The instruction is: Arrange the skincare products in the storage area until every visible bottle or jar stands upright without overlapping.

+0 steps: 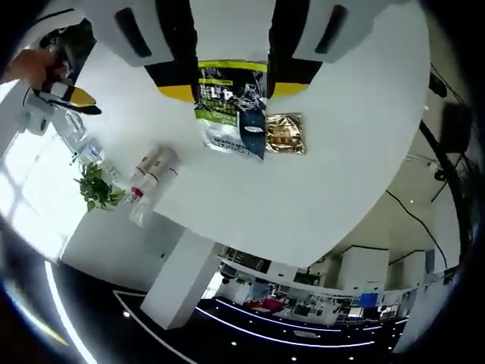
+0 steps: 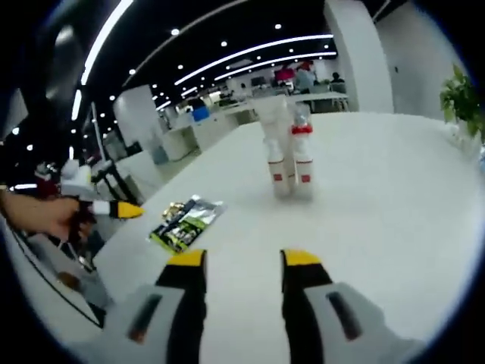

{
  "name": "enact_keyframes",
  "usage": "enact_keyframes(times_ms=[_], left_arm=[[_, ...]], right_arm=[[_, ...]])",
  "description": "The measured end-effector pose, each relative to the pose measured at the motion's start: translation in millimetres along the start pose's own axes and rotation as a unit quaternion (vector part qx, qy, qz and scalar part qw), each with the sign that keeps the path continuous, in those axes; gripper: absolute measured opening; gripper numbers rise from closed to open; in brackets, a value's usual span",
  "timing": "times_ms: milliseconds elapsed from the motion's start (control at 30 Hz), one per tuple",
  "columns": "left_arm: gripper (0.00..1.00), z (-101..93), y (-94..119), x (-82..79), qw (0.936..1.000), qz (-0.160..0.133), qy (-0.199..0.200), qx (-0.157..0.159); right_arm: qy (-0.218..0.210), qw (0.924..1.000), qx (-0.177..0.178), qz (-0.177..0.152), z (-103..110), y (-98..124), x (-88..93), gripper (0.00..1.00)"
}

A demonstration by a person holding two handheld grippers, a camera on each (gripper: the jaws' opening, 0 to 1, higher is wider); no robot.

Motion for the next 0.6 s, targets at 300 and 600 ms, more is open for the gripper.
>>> enact_keyframes(times_ms=[300, 600], left_arm=[[0.24, 10.0, -32.3, 1.1, 0.9992, 0.036, 0.008, -0.011], [0.13, 8.9, -49.1, 5.9, 0.997, 0.064, 0.014, -0.04]], right_arm=[[0.04, 0.9992, -0.008, -0.008, 9.9, 32.0, -7.8, 0.33], [0.042, 0.9985, 0.007, -0.033, -1.8, 55.2, -27.1, 0.31]])
Point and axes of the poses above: the point that each gripper's makers call its tool centre point, and the gripper's own axes: y roughly backward along the fingers, z roughly to its left, x roughly out of its underside, the point moved 1 cm from there along y, roughly backward along the fingers, and after that the axes turned 13 degrees about y, right-handed, at the moved point
